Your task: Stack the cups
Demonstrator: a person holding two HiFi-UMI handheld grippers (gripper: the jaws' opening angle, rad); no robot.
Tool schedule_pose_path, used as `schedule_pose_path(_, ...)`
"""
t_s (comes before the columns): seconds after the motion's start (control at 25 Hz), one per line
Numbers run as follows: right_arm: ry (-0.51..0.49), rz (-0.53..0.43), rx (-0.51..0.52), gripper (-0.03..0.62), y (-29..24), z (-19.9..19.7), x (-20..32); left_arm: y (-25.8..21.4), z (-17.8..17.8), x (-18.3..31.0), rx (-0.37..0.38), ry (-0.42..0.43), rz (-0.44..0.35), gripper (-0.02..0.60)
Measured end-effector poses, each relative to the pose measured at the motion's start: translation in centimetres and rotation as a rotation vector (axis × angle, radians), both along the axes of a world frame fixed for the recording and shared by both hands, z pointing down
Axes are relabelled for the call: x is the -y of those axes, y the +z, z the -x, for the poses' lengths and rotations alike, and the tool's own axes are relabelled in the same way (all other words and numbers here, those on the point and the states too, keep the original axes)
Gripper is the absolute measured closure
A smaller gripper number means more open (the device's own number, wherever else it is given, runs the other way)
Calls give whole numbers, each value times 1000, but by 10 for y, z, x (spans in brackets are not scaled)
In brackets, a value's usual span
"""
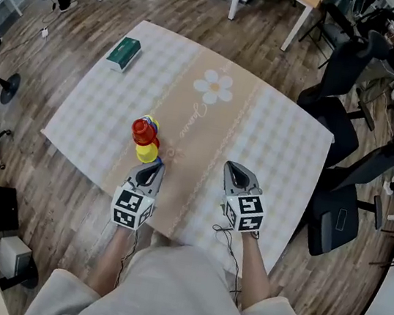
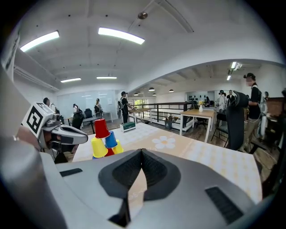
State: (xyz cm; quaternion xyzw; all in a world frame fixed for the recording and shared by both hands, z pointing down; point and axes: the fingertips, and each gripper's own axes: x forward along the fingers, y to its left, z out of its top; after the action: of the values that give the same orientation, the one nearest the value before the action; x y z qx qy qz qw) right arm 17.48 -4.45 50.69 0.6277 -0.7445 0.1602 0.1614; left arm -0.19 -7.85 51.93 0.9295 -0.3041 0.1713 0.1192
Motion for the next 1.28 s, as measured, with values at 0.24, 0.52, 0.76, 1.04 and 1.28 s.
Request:
schedule_pose_path(0.24,63,-9,-21,592,-1,-22,-22,-4,-18,-1,-2,38,-8,568)
schedule_pose_path(0.52,159,-9,-10,594,4,-45,-54,-5,-32,-4,-4,67,-15,569)
schedule_pose_path(0.76,205,-12,-15,594,3,-59,-68,-7,-41,-6,-6,84,-16,568)
schedule_pose_path(1.04,220,-15,-21,594,0,-64,-75,-8,-46,-9,-10,92,-19,568)
schedule_pose_path(1.28,219,-19,-24,594,1,-61,-78,-8,-45,-10,-14,93,-22,568)
